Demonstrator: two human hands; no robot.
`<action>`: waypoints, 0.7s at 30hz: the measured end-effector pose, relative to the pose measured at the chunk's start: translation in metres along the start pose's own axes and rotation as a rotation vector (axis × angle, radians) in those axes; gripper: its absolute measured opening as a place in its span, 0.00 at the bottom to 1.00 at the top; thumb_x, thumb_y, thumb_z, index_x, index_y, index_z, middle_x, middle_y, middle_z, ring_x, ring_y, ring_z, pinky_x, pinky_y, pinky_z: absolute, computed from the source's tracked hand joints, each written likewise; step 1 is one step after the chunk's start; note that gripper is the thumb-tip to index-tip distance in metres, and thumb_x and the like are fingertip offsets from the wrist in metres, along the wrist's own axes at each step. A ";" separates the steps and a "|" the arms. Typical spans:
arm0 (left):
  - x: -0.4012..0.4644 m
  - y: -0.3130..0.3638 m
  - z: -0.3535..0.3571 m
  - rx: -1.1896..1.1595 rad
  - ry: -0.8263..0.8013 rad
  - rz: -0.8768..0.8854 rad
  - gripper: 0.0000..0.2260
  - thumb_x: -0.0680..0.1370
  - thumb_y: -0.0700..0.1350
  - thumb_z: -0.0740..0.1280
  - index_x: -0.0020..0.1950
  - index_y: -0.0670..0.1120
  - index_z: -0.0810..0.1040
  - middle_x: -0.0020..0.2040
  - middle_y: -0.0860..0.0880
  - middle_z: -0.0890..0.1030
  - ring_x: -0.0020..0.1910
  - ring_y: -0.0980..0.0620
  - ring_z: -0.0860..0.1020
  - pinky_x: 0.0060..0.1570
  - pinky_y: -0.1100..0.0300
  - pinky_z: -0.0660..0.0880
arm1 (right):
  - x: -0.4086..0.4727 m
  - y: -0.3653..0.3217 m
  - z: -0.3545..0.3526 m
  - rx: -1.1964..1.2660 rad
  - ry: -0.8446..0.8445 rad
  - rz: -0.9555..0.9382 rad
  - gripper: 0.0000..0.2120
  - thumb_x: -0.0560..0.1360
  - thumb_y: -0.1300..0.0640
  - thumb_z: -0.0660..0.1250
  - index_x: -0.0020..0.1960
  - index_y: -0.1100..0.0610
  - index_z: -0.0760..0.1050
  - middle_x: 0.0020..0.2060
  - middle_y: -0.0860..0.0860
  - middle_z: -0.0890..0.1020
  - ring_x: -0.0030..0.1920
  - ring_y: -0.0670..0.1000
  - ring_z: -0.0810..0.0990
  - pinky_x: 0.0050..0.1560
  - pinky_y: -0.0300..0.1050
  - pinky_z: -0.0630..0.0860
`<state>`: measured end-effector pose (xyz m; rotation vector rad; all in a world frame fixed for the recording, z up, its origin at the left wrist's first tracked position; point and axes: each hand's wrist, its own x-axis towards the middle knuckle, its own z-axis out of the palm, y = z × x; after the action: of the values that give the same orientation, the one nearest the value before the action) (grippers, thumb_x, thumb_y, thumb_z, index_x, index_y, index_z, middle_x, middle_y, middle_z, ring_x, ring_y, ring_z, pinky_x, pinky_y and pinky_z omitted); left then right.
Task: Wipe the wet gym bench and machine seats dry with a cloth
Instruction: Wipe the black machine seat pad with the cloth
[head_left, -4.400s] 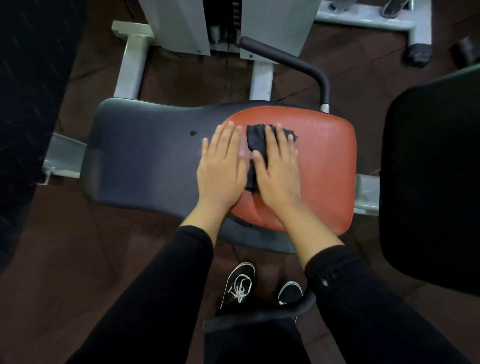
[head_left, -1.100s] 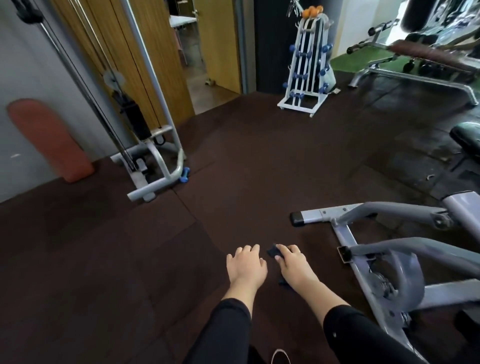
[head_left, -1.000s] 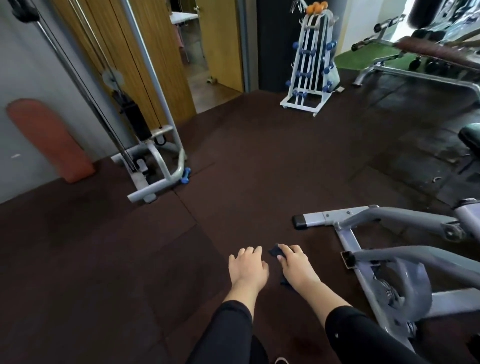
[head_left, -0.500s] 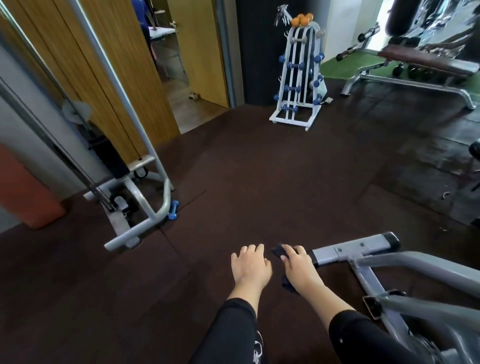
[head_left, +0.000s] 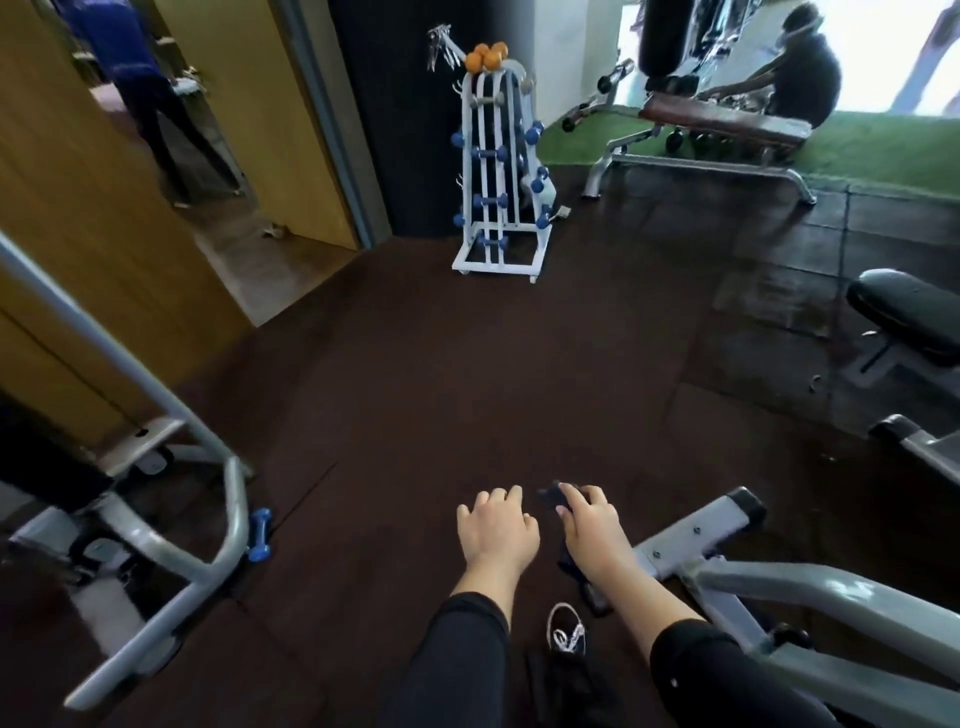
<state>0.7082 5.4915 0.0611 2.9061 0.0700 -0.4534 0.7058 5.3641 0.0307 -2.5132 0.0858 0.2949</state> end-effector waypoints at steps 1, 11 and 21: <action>0.024 0.008 -0.006 0.007 0.000 0.017 0.21 0.81 0.51 0.55 0.75 0.51 0.64 0.70 0.52 0.71 0.69 0.50 0.67 0.66 0.50 0.62 | 0.023 0.003 -0.007 0.006 0.008 0.006 0.20 0.82 0.53 0.53 0.73 0.53 0.61 0.68 0.55 0.66 0.63 0.58 0.69 0.60 0.47 0.69; 0.218 0.080 -0.072 0.036 0.030 0.105 0.20 0.81 0.50 0.56 0.73 0.51 0.67 0.68 0.52 0.73 0.68 0.50 0.68 0.64 0.49 0.63 | 0.217 0.017 -0.087 0.012 0.050 0.046 0.20 0.82 0.52 0.52 0.73 0.52 0.62 0.66 0.53 0.66 0.62 0.56 0.67 0.60 0.47 0.69; 0.403 0.137 -0.113 0.099 -0.034 0.273 0.20 0.81 0.50 0.55 0.73 0.50 0.66 0.68 0.51 0.73 0.68 0.49 0.68 0.64 0.49 0.63 | 0.383 0.033 -0.129 0.024 0.136 0.184 0.19 0.82 0.53 0.54 0.72 0.51 0.63 0.65 0.54 0.68 0.60 0.58 0.70 0.59 0.47 0.70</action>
<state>1.1355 5.3866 0.0696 2.9398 -0.3594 -0.4682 1.0991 5.2646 0.0269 -2.5026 0.3741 0.1945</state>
